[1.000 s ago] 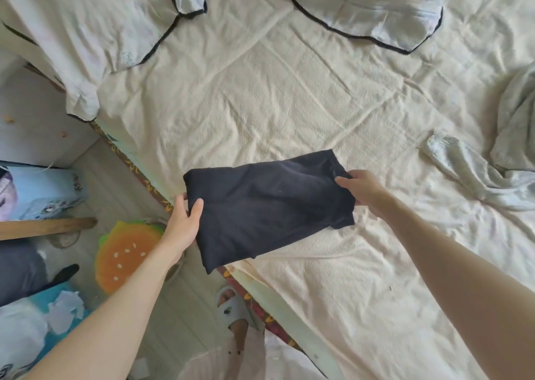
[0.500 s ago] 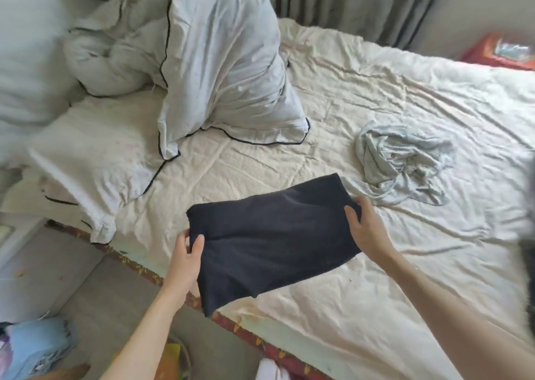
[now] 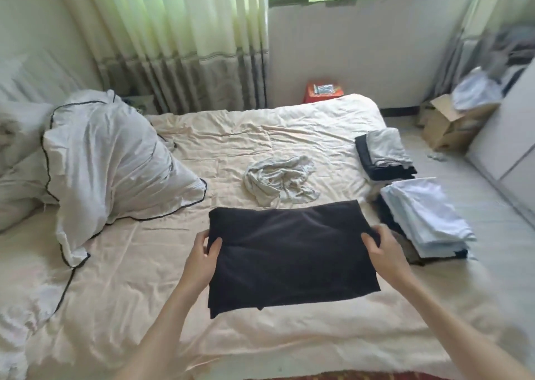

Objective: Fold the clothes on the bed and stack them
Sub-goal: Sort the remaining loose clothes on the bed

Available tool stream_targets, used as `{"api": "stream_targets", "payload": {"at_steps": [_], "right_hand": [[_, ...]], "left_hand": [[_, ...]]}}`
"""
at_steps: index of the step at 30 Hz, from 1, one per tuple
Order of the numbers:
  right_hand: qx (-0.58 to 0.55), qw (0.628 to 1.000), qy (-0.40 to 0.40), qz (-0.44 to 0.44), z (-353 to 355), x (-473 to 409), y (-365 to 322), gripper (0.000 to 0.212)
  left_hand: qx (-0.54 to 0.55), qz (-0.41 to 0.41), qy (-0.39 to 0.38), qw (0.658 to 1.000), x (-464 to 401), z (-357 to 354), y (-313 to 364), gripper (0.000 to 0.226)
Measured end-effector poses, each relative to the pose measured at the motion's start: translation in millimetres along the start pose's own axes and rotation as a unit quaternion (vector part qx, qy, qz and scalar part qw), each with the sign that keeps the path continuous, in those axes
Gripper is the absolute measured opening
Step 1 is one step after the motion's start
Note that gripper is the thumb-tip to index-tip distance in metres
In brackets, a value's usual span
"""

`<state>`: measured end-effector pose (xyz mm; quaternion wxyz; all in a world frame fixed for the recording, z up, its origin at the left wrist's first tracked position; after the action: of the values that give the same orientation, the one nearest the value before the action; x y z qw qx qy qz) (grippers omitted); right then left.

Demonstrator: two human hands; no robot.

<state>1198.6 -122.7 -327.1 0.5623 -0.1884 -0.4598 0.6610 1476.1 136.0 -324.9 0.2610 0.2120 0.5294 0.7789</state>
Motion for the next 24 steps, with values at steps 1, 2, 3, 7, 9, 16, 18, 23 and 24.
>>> {"api": "stream_targets", "payload": {"at_steps": [1,2,3,7,9,16,18,23,24], "right_hand": [[-0.006,1.0,0.005,-0.011,16.7,-5.6,9.8,0.006],[-0.012,1.0,0.008,-0.023,32.0,-12.1,19.3,0.008],[-0.016,0.999,0.007,-0.036,46.6,-19.3,28.5,0.011],[-0.033,0.996,0.001,-0.084,106.6,-59.0,73.1,0.008],[-0.041,0.992,-0.002,-0.116,137.5,-85.8,101.7,0.008],[-0.192,0.932,-0.093,-0.293,204.9,-143.0,187.4,0.02],[-0.228,0.908,-0.121,-0.329,214.0,-152.3,202.8,0.021],[-0.317,0.866,-0.099,-0.373,226.8,-174.7,227.0,0.018],[-0.341,0.856,-0.092,-0.377,226.8,-178.4,231.1,0.017]], "left_hand": [[-0.006,-0.006,-0.016,1.0,-3.9,-18.5,9.1,0.019],[-0.015,-0.011,-0.031,0.999,-8.8,-37.5,17.7,0.02],[-0.023,-0.016,-0.044,0.999,-14.1,-57.4,25.8,0.02],[-0.047,-0.031,-0.093,0.994,-38.8,-150.6,54.5,0.017],[-0.066,-0.04,-0.118,0.99,-53.5,-205.9,69.4,0.017],[-0.154,-0.075,-0.199,0.965,-96.9,-370.5,113.5,0.013],[-0.187,-0.108,-0.223,0.95,-116.1,-409.4,131.3,0.012],[-0.264,-0.187,-0.235,0.916,-178.1,-496.2,182.4,0.028],[-0.272,-0.202,-0.236,0.911,-190.0,-514.6,194.1,0.028]]}}
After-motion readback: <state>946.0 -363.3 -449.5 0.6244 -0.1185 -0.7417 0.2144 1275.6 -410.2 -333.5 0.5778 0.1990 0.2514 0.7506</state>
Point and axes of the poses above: each hand's wrist, its own x-axis away from the middle knuckle, its own z-axis out of the back of the hand, y = z × x, the point moved 7 cm from there along -x, towards the middle knuckle, and after that the axes turned 14 degrees about -z, right-handed, at the moved point
